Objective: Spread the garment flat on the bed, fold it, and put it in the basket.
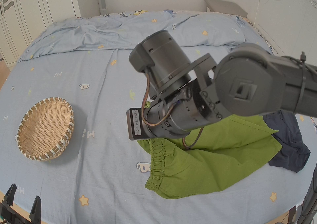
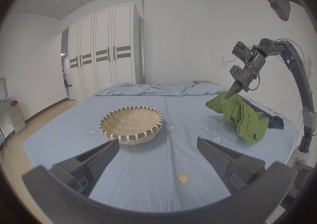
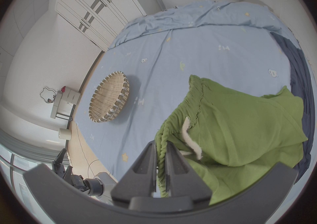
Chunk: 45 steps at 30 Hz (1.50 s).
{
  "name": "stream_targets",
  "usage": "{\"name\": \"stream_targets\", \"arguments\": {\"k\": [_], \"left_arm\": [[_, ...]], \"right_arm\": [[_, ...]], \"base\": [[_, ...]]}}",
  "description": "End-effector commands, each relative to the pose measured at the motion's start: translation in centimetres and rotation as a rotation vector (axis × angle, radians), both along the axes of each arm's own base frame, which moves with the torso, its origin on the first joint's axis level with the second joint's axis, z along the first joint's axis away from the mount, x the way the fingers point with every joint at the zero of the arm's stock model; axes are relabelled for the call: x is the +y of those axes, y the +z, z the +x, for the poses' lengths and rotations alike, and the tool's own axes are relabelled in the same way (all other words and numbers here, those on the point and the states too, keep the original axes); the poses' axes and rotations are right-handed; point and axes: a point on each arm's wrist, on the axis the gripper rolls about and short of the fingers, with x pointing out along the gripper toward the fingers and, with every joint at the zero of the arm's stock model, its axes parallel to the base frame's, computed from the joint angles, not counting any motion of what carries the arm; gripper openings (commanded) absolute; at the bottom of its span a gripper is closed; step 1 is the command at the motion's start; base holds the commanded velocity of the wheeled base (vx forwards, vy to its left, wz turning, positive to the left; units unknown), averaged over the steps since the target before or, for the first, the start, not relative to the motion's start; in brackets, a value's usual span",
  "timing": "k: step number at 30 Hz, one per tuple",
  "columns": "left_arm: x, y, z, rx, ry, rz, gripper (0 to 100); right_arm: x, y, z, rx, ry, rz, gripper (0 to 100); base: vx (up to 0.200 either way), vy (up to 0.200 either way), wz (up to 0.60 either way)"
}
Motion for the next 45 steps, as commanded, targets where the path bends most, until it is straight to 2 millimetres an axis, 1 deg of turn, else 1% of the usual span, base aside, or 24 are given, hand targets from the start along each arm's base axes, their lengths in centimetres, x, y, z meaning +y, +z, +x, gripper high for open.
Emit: {"name": "stream_targets", "arguments": {"k": [1, 2, 14, 16, 17, 18, 20, 21, 23, 24, 25, 26, 27, 30, 31, 32, 33, 35, 36, 37, 38, 40, 42, 45], "left_arm": [[0.0, -0.5, 0.0, 0.0, 0.0, 0.0, 100], [0.0, -0.5, 0.0, 0.001, 0.0, 0.0, 100], [0.0, -0.2, 0.0, -0.017, 0.001, 0.009, 100], [0.0, 5.7, -2.3, -0.243, -0.014, -0.037, 100], [0.0, 7.7, -3.1, -0.281, -0.024, -0.049, 100], [0.0, 9.2, -3.2, -0.258, -0.032, -0.047, 100], [-0.2, 10.2, -2.6, -0.168, -0.064, -0.021, 100], [-0.5, 10.1, -1.6, -0.061, -0.135, 0.003, 100], [-0.7, 9.9, -0.2, 0.046, -0.226, -0.011, 100], [-0.9, 9.9, 1.5, 0.154, -0.316, -0.061, 100], [-0.9, 10.0, 2.6, 0.214, -0.375, -0.106, 100], [-1.0, 10.1, 3.3, 0.253, -0.415, -0.137, 100], [-1.1, 10.5, 4.5, 0.303, -0.483, -0.186, 100], [-1.5, 10.5, 7.4, 0.416, -0.623, -0.25, 100], [-1.5, 10.5, 7.4, 0.416, -0.623, -0.25, 100], [-2.2, 9.9, 9.3, 0.506, -0.705, -0.265, 100], [-2.7, 9.5, 10.4, 0.561, -0.746, -0.268, 100], [-3.4, 8.7, 11.4, 0.632, -0.792, -0.266, 100], [-4.4, 7.6, 12.9, 0.718, -0.842, -0.253, 100], [-5.1, 6.9, 13.8, 0.761, -0.865, -0.246, 100], [-5.1, 6.9, 13.8, 0.761, -0.865, -0.246, 100], [-6.7, 4.8, 16.3, 0.815, -0.911, -0.225, 100], [-7.1, 3.6, 17.2, 0.818, -0.926, -0.226, 100], [-8.8, 0.8, 18.5, 0.846, -1.083, -0.226, 100]], "right_arm": [[0.5, -1.9, 1.2, 0.028, -0.025, -0.028, 0], [0.5, -2.0, 1.2, 0.03, -0.025, -0.031, 100], [0.7, -3.5, 1.8, 0.062, -0.034, -0.073, 100], [-0.9, -2.5, 2.6, 0.077, -0.063, -0.068, 100], [-1.9, -1.5, 2.6, 0.083, -0.072, -0.055, 100], [-3.5, 0.0, 2.6, 0.094, -0.082, -0.029, 100], [-5.6, 2.2, 2.4, 0.114, -0.077, 0.027, 100], [-7.9, 4.3, 2.3, 0.13, -0.067, 0.103, 100], [-10.2, 6.5, 2.0, 0.132, -0.063, 0.191, 100], [-12.8, 8.8, 1.5, 0.126, -0.063, 0.287, 100], [-14.6, 10.2, 1.3, 0.114, -0.057, 0.344, 100], [-15.8, 11.1, 1.1, 0.1, -0.051, 0.383, 100], [-17.5, 11.3, 0.9, 0.107, -0.055, 0.416, 100], [-20.3, 10.1, 0.8, 0.106, -0.095, 0.449, 100], [-20.3, 10.1, 0.8, 0.106, -0.095, 0.449, 100], [-21.5, 8.7, 0.6, 0.092, -0.121, 0.458, 100], [-22.1, 7.7, 0.6, 0.08, -0.136, 0.461, 100], [-22.5, 6.4, 0.7, 0.068, -0.155, 0.462, 100], [-23.0, 4.8, 0.4, 0.058, -0.164, 0.462, 100], [-23.2, 4.2, 0.2, 0.047, -0.169, 0.466, 100], [-23.2, 4.2, 0.2, 0.047, -0.169, 0.466, 100], [-24.6, 2.7, -1.3, 0.022, -0.187, 0.464, 100], [-25.3, 1.9, -2.3, 0.015, -0.189, 0.444, 100], [-27.1, 1.4, -4.1, -0.035, -0.194, 0.41, 100]], "base": [[0.0, 0.0, 0.0], [0.0, 0.0, 0.0], [0.0, 0.0, 0.0], [0.0, 0.0, 0.0], [0.0, 0.0, 0.0], [0.0, 0.0, 0.0], [0.0, 0.0, 0.0], [0.0, 0.0, 0.0], [0.0, 0.0, 0.0], [0.0, 0.0, 0.0], [0.0, 0.0, 0.0], [0.0, 0.0, 0.0], [0.0, 0.0, 0.0], [0.0, 0.0, 0.0], [0.0, 0.0, 0.0], [0.0, 0.0, 0.0], [0.0, 0.0, 0.0], [0.0, 0.0, 0.0], [0.0, 0.0, 0.0], [0.0, 0.0, 0.0], [0.0, 0.0, 0.0], [0.0, 0.0, 0.0], [0.0, 0.0, 0.0], [0.0, 0.0, 0.0]]}}
